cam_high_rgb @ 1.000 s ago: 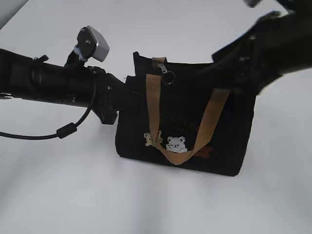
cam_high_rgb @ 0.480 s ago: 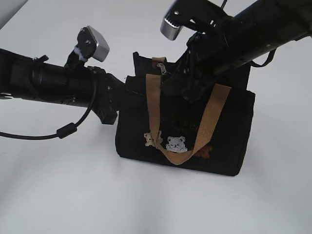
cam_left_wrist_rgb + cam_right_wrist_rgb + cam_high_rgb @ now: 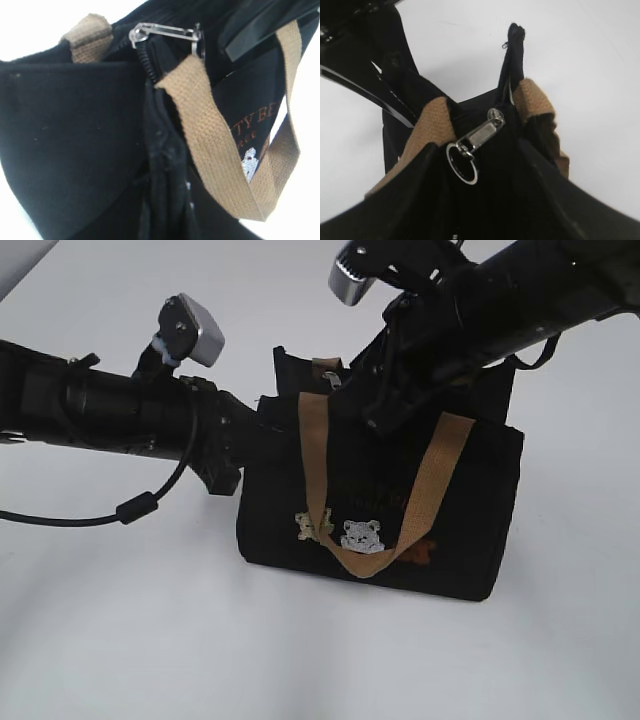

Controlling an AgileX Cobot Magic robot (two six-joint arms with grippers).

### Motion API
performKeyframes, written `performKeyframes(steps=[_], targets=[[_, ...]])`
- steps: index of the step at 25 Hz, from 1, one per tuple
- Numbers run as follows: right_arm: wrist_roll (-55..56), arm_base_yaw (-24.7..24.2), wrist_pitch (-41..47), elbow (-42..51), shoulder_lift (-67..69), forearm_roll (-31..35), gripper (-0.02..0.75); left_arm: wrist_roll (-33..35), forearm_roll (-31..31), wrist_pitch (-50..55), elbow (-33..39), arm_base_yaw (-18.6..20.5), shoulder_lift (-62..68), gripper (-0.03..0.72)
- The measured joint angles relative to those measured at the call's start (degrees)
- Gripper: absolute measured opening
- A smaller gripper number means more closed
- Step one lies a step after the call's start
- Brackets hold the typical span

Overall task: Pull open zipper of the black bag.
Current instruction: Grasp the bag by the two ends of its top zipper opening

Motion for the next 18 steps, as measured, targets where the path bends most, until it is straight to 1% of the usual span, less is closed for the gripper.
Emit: performKeyframes(steps=[4, 6, 9, 12, 15, 18], targets=[[0.1, 0.0, 1.2, -0.1, 1.2, -0.1, 0.361, 0.0, 0.0, -0.1, 0.0, 0.0, 0.0, 0.065], [0.1, 0.0, 1.6, -0.1, 1.4, -0.1, 0.319, 0.0, 0.1, -0.2, 0.0, 0.0, 0.0, 0.065], [0.1, 0.1, 2.1, -0.1, 1.4, -0.4, 0.213, 0.0, 0.1, -0.3, 0.0, 0.0, 0.0, 0.065], [0.3, 0.1, 2.2, -0.2, 1.4, -0.5, 0.135, 0.0, 0.1, -0.3, 0.0, 0.0, 0.0, 0.065], [1.9, 0.1, 2.3, -0.2, 1.4, -0.5, 0.108, 0.0, 0.2, -0.3, 0.0, 0.0, 0.0, 0.065], [4.8, 0.1, 2.3, -0.2, 1.4, -0.5, 0.106, 0.0, 0.2, -0.3, 0.0, 0.0, 0.0, 0.065]])
